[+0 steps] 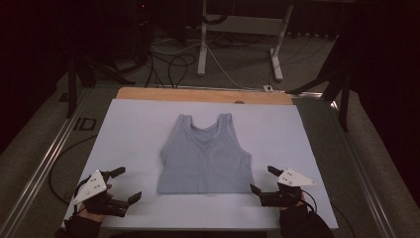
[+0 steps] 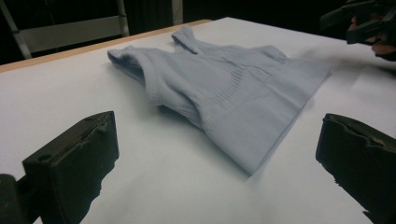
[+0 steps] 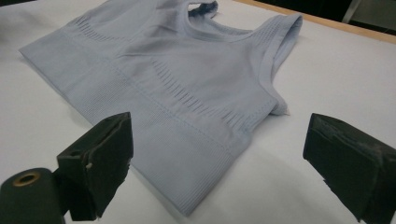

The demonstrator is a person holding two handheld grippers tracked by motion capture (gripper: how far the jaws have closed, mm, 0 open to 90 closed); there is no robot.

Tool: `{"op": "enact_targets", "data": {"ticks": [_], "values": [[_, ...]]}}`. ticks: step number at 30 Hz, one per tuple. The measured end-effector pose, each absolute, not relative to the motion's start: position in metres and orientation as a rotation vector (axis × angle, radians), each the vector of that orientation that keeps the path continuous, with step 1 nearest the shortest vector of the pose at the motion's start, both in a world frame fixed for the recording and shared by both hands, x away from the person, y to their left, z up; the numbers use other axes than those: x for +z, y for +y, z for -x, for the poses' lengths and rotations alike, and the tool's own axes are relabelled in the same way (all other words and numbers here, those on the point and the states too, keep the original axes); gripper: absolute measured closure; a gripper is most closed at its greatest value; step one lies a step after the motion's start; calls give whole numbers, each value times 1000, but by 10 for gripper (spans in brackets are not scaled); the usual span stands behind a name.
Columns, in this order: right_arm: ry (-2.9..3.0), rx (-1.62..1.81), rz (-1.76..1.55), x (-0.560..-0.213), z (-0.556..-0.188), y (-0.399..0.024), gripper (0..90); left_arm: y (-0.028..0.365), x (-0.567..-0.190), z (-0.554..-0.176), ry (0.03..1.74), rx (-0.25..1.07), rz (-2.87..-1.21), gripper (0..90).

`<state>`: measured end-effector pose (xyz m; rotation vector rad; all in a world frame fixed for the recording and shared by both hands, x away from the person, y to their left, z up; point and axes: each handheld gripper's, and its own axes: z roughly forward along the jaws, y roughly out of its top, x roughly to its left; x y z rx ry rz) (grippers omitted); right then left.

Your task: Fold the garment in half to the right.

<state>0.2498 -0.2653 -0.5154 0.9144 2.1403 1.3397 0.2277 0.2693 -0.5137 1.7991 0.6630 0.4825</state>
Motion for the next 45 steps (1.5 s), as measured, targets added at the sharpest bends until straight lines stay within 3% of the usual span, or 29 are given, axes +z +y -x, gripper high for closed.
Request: {"op": "enact_targets", "data": {"ticks": [24,45], "values": [[2238,1357,-876,-509,-250,-256,86,261,-512,-230,632,444,-1817,2],[2191,1400,-822,-462,-253,-247,86,254,-488,-229,621,385,-1819,2]]}}
